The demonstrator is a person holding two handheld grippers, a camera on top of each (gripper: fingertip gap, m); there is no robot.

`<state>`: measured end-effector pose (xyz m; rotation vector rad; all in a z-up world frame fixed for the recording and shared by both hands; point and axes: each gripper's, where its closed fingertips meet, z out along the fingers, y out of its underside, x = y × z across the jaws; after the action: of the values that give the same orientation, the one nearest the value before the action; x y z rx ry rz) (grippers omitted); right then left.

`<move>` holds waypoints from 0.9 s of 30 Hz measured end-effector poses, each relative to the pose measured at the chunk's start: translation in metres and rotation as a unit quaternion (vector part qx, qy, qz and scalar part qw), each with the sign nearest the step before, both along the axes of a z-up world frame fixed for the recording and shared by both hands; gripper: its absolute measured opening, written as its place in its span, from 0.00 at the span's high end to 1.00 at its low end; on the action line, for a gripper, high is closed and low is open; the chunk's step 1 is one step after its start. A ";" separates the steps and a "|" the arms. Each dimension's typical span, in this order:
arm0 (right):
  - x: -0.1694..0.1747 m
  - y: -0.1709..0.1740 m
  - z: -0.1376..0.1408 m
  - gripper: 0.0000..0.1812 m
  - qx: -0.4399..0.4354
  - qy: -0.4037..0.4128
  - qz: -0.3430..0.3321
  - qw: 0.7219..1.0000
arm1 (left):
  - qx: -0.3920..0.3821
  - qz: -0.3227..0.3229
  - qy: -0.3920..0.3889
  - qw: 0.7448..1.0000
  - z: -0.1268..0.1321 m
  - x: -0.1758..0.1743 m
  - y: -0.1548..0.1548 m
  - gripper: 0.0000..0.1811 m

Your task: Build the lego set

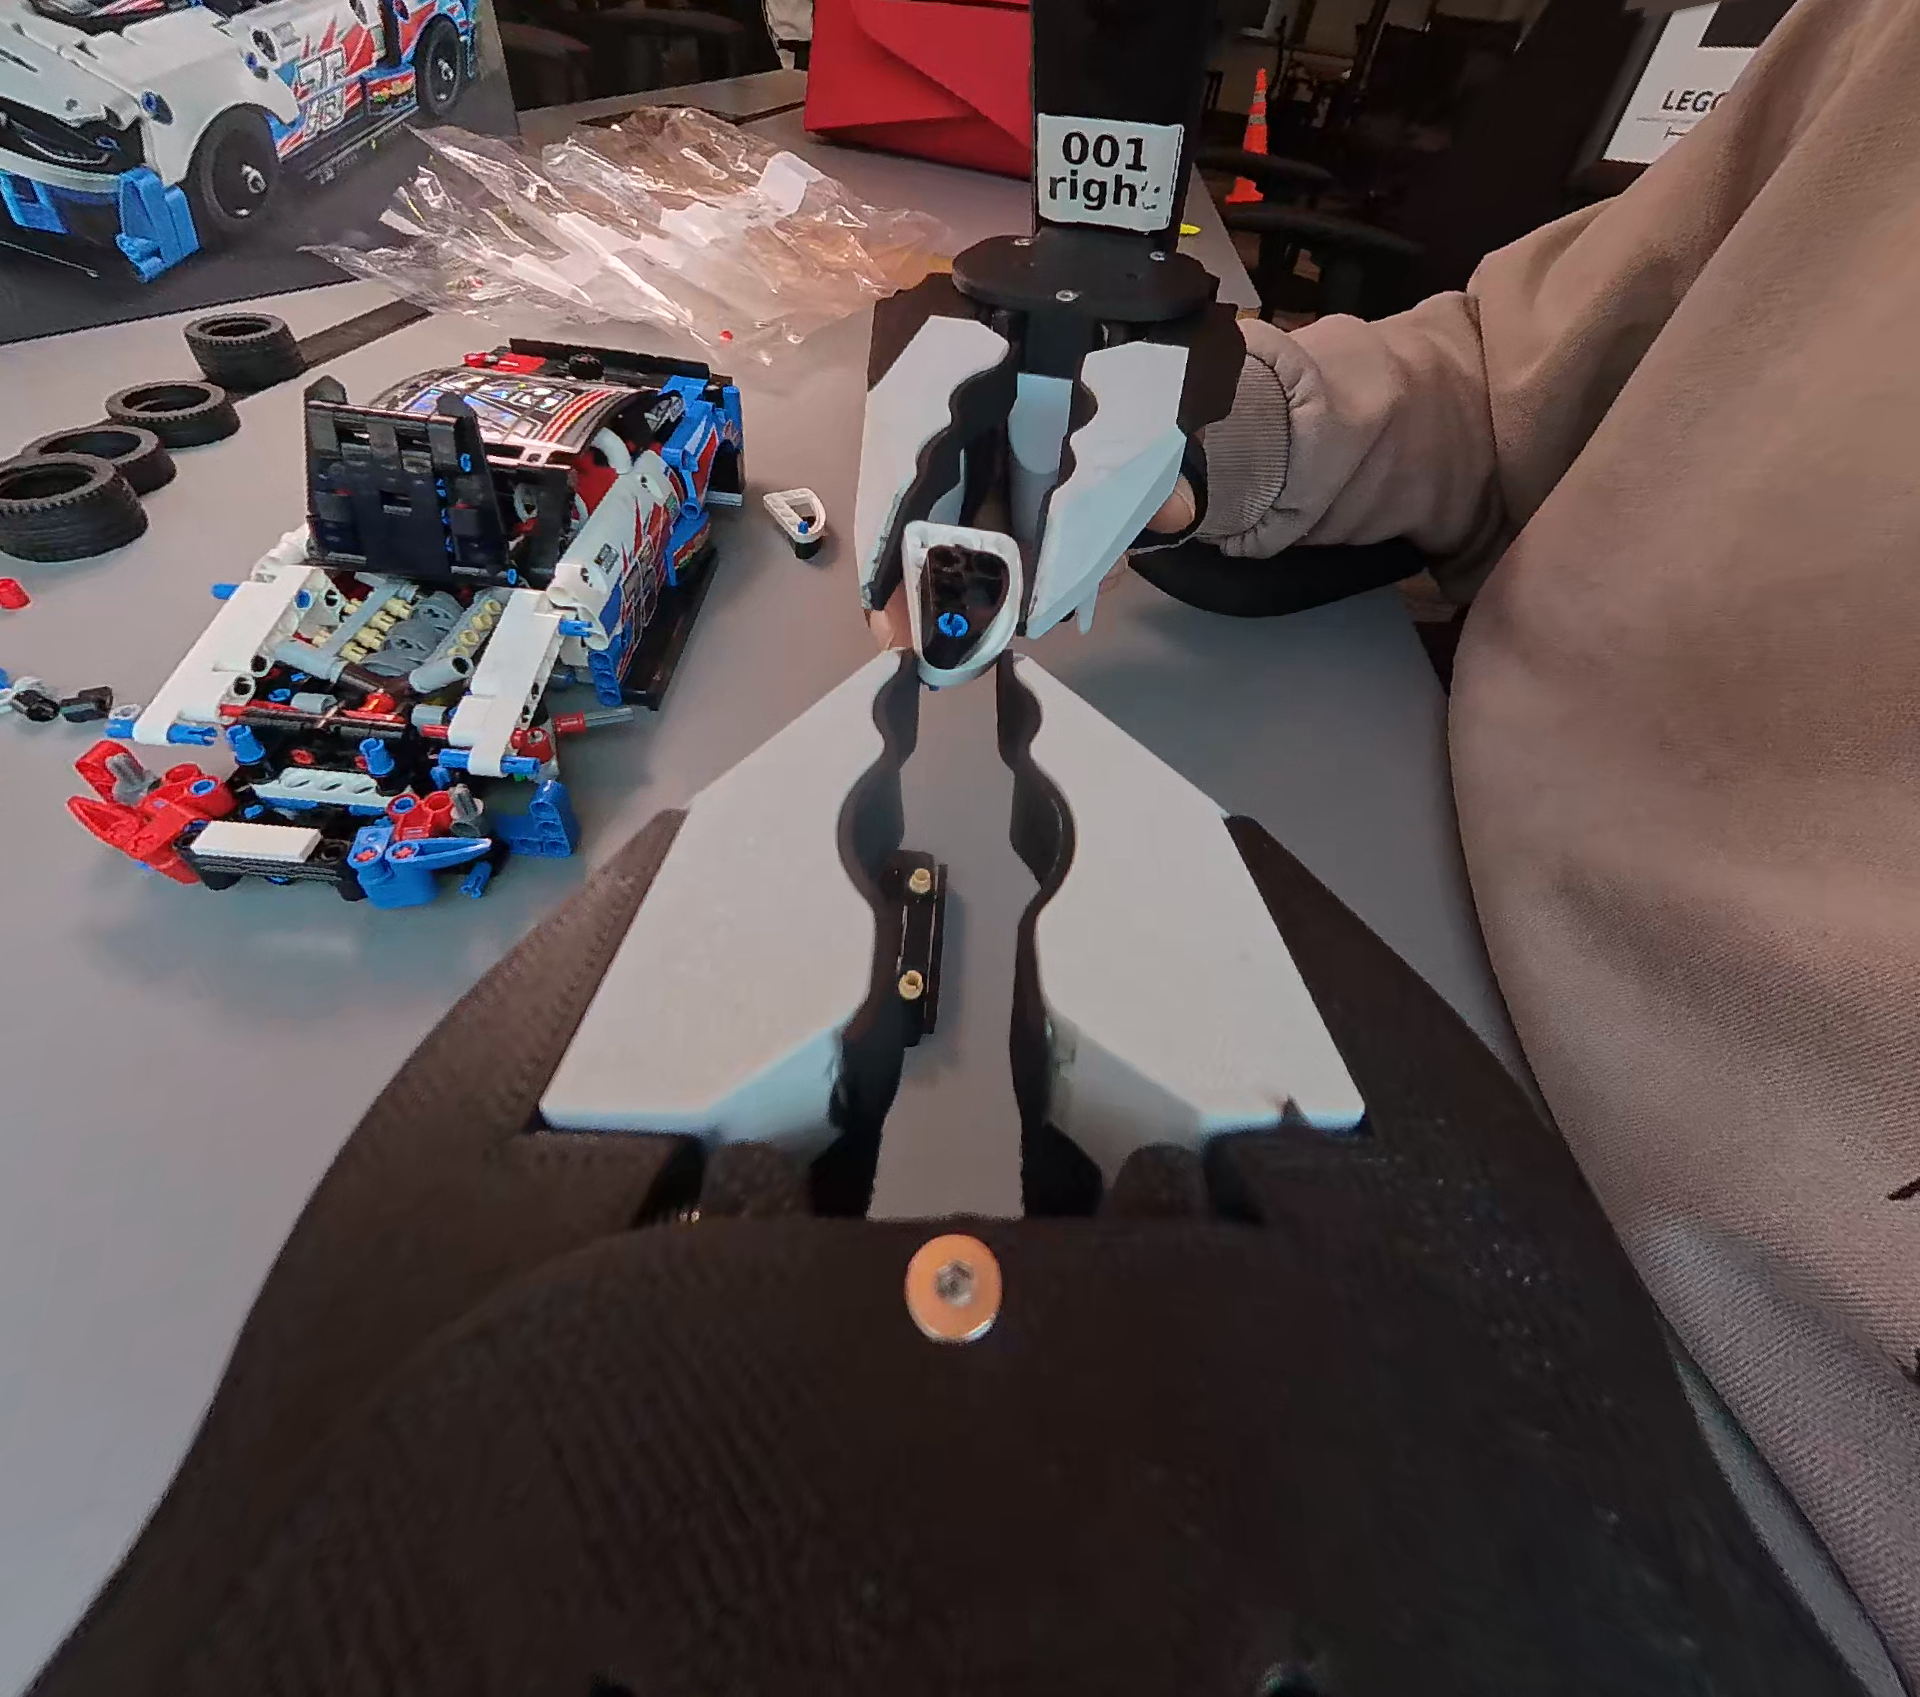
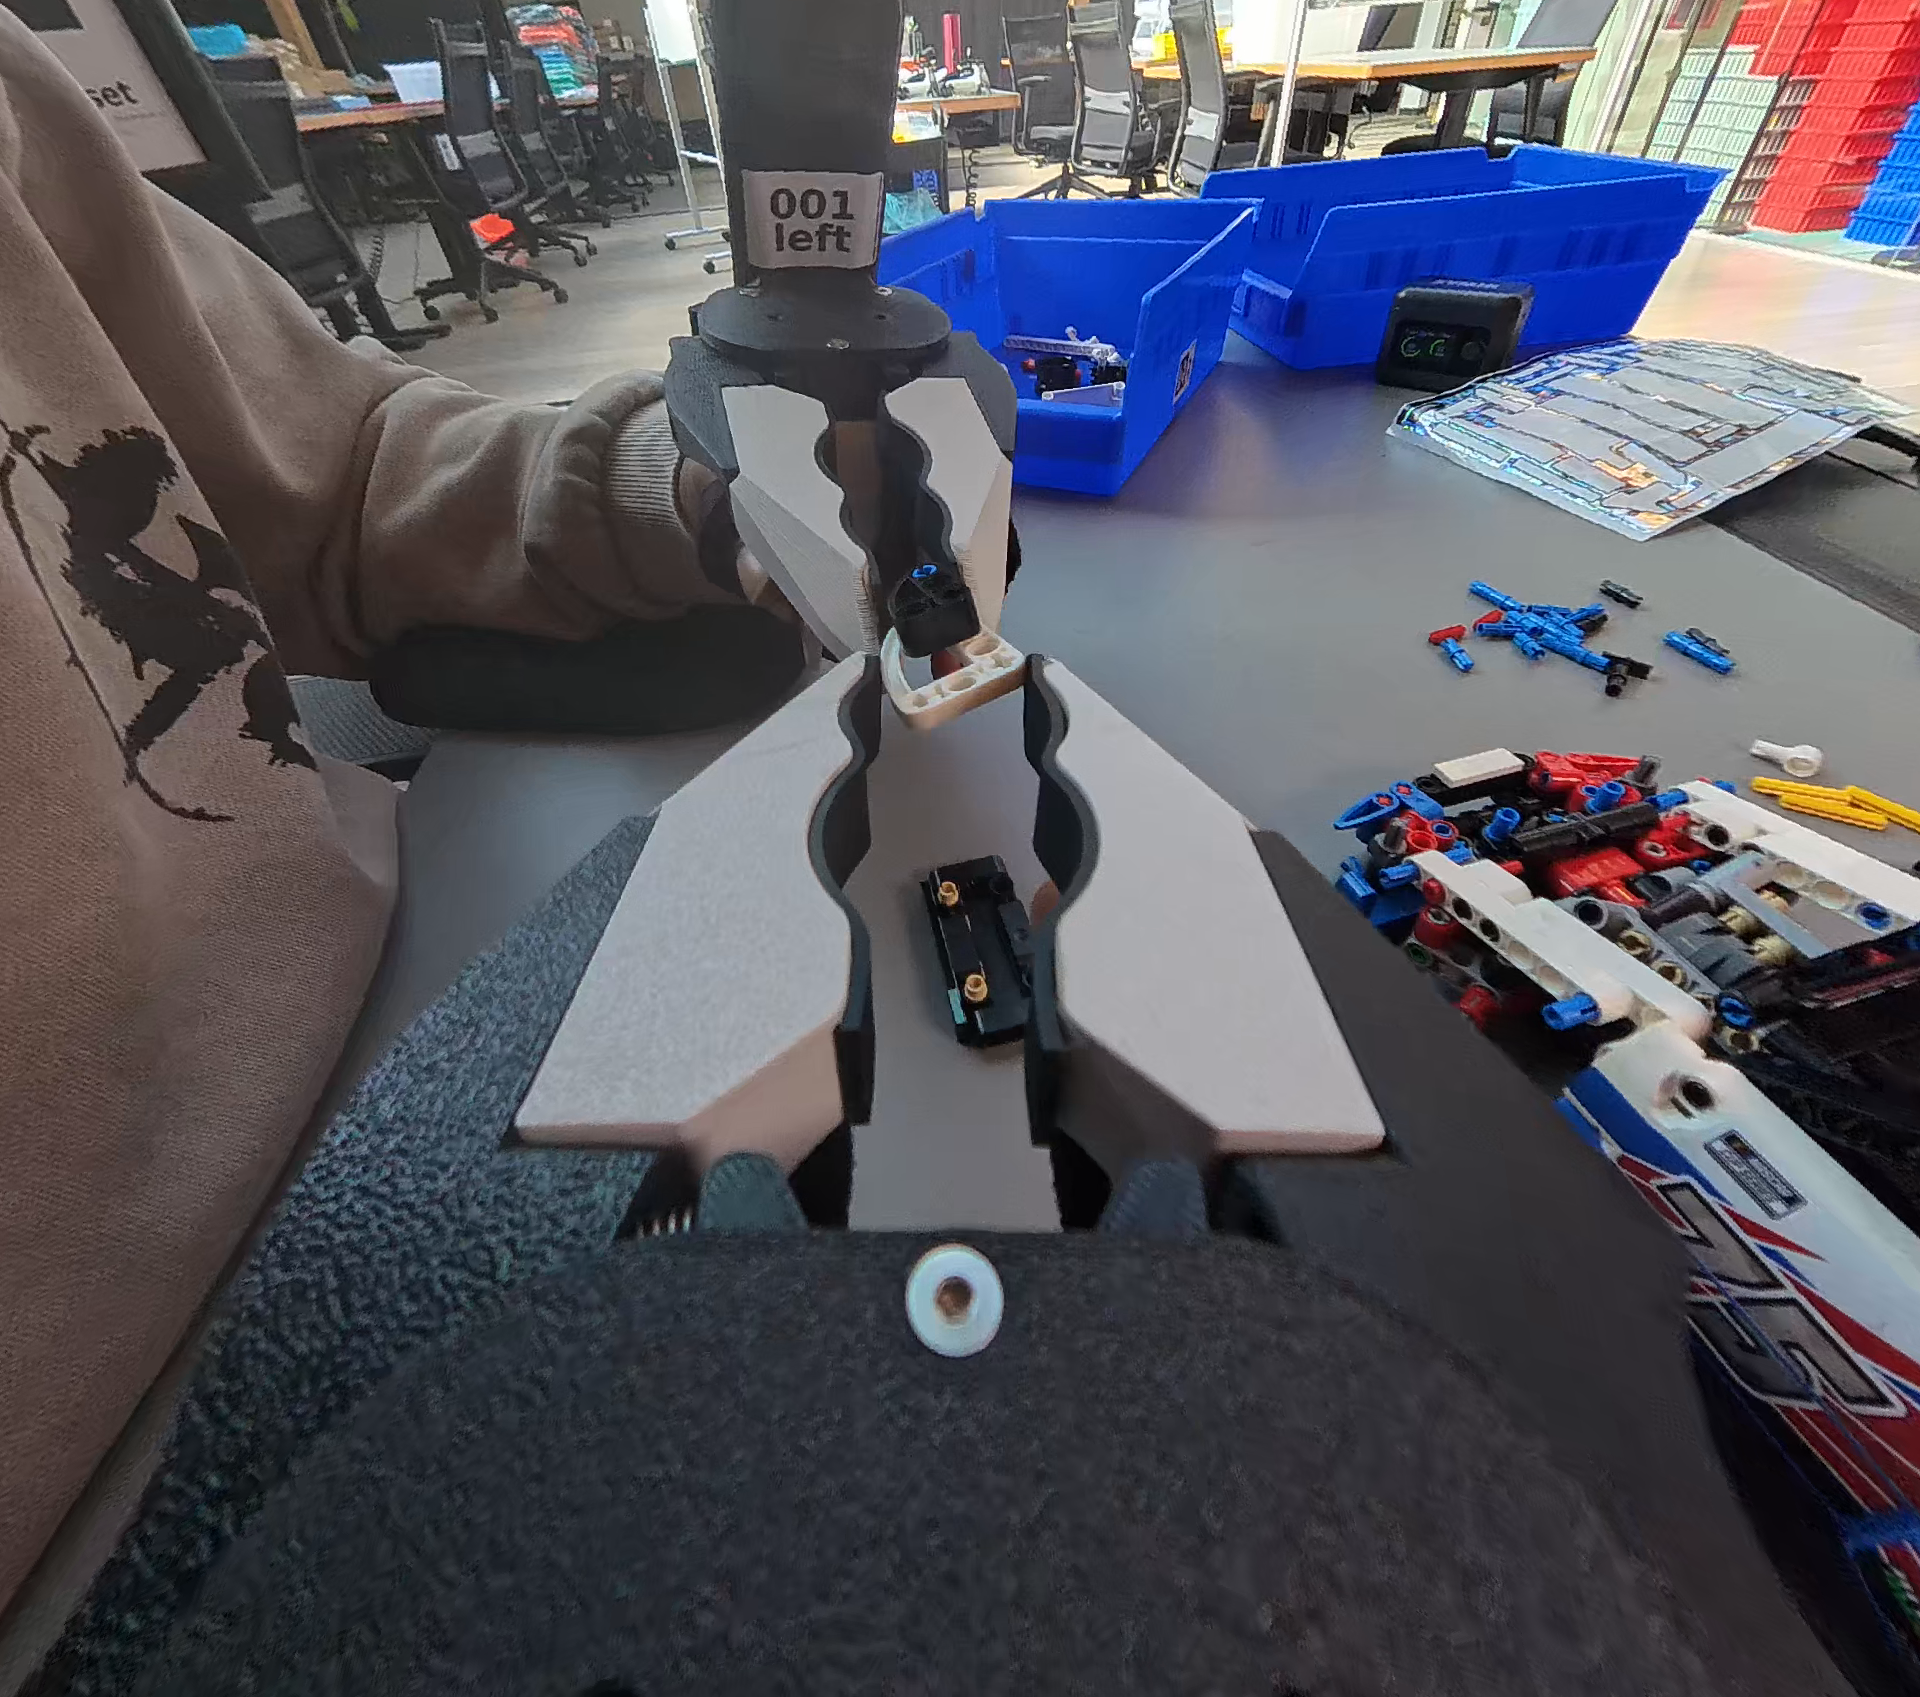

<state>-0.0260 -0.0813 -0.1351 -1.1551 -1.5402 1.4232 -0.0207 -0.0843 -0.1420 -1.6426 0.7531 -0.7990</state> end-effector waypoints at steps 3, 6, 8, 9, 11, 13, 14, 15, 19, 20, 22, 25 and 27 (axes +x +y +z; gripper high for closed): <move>-0.001 0.001 -0.004 0.87 0.004 -0.007 -0.001 1.000 | -0.002 0.001 0.009 1.000 -0.004 -0.001 0.001 0.93; -0.001 0.003 -0.008 0.87 0.004 -0.016 -0.004 1.000 | -0.001 0.007 0.020 1.000 -0.007 -0.002 0.002 0.93; -0.001 0.003 -0.009 0.87 0.002 -0.020 -0.006 1.000 | 0.002 0.011 0.024 1.000 -0.008 -0.002 0.003 0.93; -0.001 0.004 -0.010 0.87 0.001 -0.021 -0.006 1.000 | 0.003 0.013 0.025 1.000 -0.009 -0.002 0.004 0.93; -0.001 0.004 -0.010 0.87 0.000 -0.022 -0.006 1.000 | 0.003 0.014 0.026 1.000 -0.009 -0.002 0.004 0.93; -0.001 0.004 -0.012 0.87 0.001 -0.024 -0.006 1.000 | 0.001 0.014 0.028 1.000 -0.010 -0.003 0.004 0.93; -0.002 0.005 -0.012 0.87 0.003 -0.025 -0.008 1.000 | 0.001 0.015 0.030 0.999 -0.011 -0.003 0.005 0.93; -0.002 0.005 -0.013 0.87 0.006 -0.027 -0.009 1.000 | 0.001 0.015 0.034 0.999 -0.012 -0.003 0.005 0.93; -0.001 0.007 -0.017 0.86 0.034 -0.030 -0.016 0.999 | 0.008 0.018 0.054 0.998 -0.015 -0.004 0.005 0.93; -0.001 0.008 -0.017 0.86 0.039 -0.030 -0.018 0.999 | 0.010 0.018 0.058 0.998 -0.016 -0.005 0.005 0.94; 0.000 0.009 -0.018 0.86 0.046 -0.029 -0.019 0.998 | 0.010 0.018 0.061 0.998 -0.017 -0.005 0.005 0.94; 0.000 0.010 -0.018 0.86 0.050 -0.029 -0.019 0.998 | 0.006 0.017 0.061 0.998 -0.018 -0.006 0.006 0.94; 0.000 0.009 -0.020 0.87 0.055 -0.033 -0.018 0.998 | 0.002 0.016 0.063 0.998 -0.020 -0.006 0.006 0.94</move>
<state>-0.0259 -0.0718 -0.1553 -1.1679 -1.6137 1.2722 -0.0265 -0.0788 -0.1621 -1.7099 0.8151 -0.6760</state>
